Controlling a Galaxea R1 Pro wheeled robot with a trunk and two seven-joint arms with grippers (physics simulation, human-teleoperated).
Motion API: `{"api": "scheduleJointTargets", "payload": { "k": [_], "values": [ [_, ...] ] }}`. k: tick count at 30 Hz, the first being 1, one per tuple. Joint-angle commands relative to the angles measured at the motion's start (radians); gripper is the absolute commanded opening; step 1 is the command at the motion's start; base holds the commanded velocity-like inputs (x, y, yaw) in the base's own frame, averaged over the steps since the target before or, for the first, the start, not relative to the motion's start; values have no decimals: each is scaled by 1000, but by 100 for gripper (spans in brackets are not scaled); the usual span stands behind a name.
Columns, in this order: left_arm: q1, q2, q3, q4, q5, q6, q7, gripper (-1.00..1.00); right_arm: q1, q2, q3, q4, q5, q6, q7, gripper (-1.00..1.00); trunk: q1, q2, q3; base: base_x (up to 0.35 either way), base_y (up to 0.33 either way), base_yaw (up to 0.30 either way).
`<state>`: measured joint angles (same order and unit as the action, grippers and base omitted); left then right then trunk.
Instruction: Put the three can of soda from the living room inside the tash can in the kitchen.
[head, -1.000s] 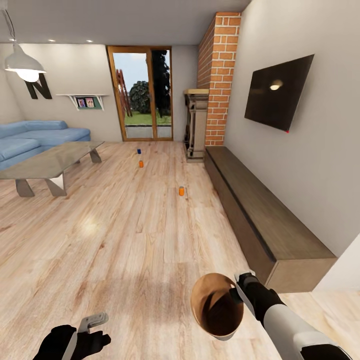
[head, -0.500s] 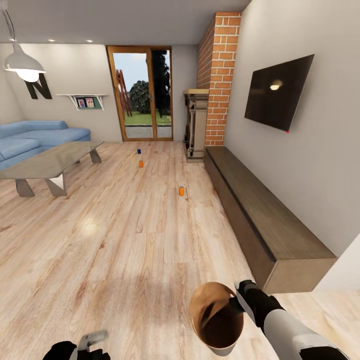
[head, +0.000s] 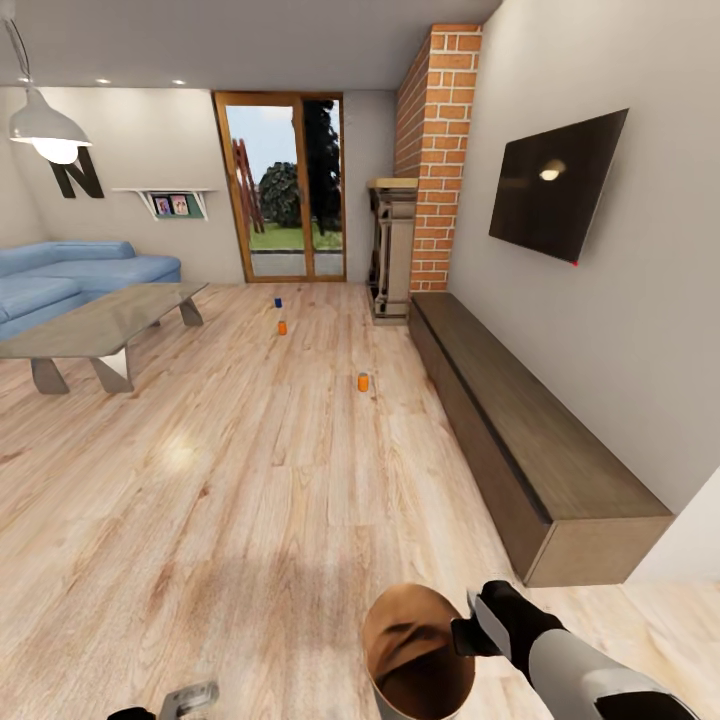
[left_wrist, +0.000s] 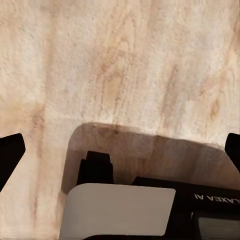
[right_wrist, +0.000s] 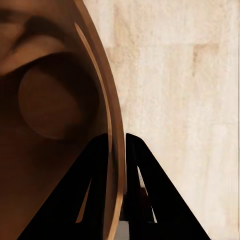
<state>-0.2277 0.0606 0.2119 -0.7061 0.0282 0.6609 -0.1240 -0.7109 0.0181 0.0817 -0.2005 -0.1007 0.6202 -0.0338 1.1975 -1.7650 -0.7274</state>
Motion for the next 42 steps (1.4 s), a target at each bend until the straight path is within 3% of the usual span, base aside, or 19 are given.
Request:
{"api": "scheduleJointTargets", "payload": {
  "k": [1, 9, 12, 19, 31, 38, 42],
  "values": [
    [0, 0, 0, 8, 0, -6, 0, 100, 0, 1, -5, 2, -20, -1, 6, -100, 0, 0, 0, 0, 0, 0],
    [-1, -1, 0, 34, 2, -31, 1, 100, 0, -2, -5, 9, -21, -5, 6, -100, 0, 0, 0, 0, 0, 0],
    [-1, -5, 1, 34, 1, -29, 3, 100, 6, -1, -3, 10, -18, -51, 4, -100, 0, 0, 0, 0, 0, 0],
    [1, -4, -3, 37, -3, -28, 0, 100, 12, 0, -2, 15, -18, -79, 3, -100, 0, 0, 0, 0, 0, 0],
    [2, -7, -2, 34, 2, -26, -2, 100, 85, -1, -2, 60, -12, -100, -4, -100, 0, 0, 0, 0, 0, 0],
    [3, -9, -4, 37, -1, -26, -8, 100, 97, 0, 1, 62, -12, -101, -1, -100, 0, 0, 0, 0, 0, 0],
    [5, -8, -5, 48, 0, -81, -12, 100, 108, 4, 2, 65, -14, -103, 2, -100, 0, 0, 0, 20, 5, 0]
  ]
}}
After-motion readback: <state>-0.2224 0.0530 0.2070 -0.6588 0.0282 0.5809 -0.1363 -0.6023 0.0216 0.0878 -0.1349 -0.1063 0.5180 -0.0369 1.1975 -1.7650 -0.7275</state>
